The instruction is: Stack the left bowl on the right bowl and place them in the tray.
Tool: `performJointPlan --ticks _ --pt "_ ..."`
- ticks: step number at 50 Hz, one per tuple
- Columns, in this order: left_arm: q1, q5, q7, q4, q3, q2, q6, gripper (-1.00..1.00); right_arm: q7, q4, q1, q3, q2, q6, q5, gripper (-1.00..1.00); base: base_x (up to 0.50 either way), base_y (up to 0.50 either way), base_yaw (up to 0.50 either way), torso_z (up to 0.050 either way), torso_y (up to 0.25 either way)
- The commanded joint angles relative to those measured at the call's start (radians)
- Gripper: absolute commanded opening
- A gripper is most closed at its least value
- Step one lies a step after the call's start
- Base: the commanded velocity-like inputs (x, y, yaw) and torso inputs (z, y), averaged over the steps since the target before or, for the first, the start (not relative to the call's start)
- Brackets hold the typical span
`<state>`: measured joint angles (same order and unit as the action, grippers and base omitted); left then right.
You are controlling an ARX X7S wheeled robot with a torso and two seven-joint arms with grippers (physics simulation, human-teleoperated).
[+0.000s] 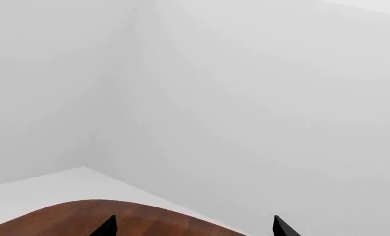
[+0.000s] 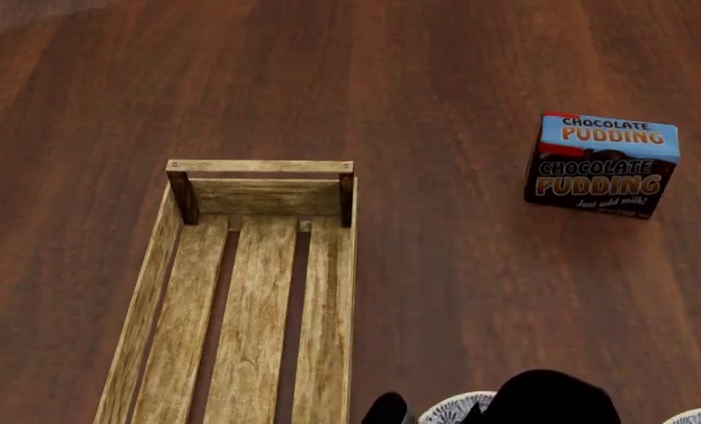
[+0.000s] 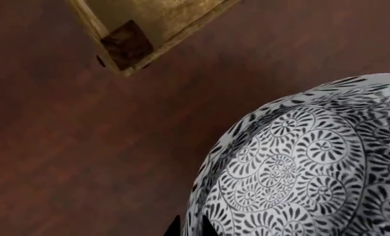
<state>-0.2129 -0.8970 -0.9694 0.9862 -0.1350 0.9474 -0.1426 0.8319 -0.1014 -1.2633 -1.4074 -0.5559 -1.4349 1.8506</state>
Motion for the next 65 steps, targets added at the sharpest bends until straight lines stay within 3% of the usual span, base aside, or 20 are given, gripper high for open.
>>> performJointPlan --ticks 1,36,65 --pt "0.006 0.0 -0.001 0.001 0.008 0.001 -0.001 1.0 0.148 -0.072 -0.064 -0.043 -0.029 0.035 0.206 -1.0 0.0 0.0 0.0 0.0 0.0" --pt "-0.011 0.003 -0.005 0.004 -0.001 0.009 -0.02 1.0 0.308 -0.124 -0.259 -0.122 -0.029 0.082 0.395 -1.0 0.0 0.0 0.0 0.0 0.0" --pt "-0.064 0.004 0.0 0.017 -0.04 0.014 -0.062 1.0 0.504 -0.201 -0.634 -0.262 -0.055 0.128 0.697 -1.0 0.0 0.0 0.0 0.0 0.0"
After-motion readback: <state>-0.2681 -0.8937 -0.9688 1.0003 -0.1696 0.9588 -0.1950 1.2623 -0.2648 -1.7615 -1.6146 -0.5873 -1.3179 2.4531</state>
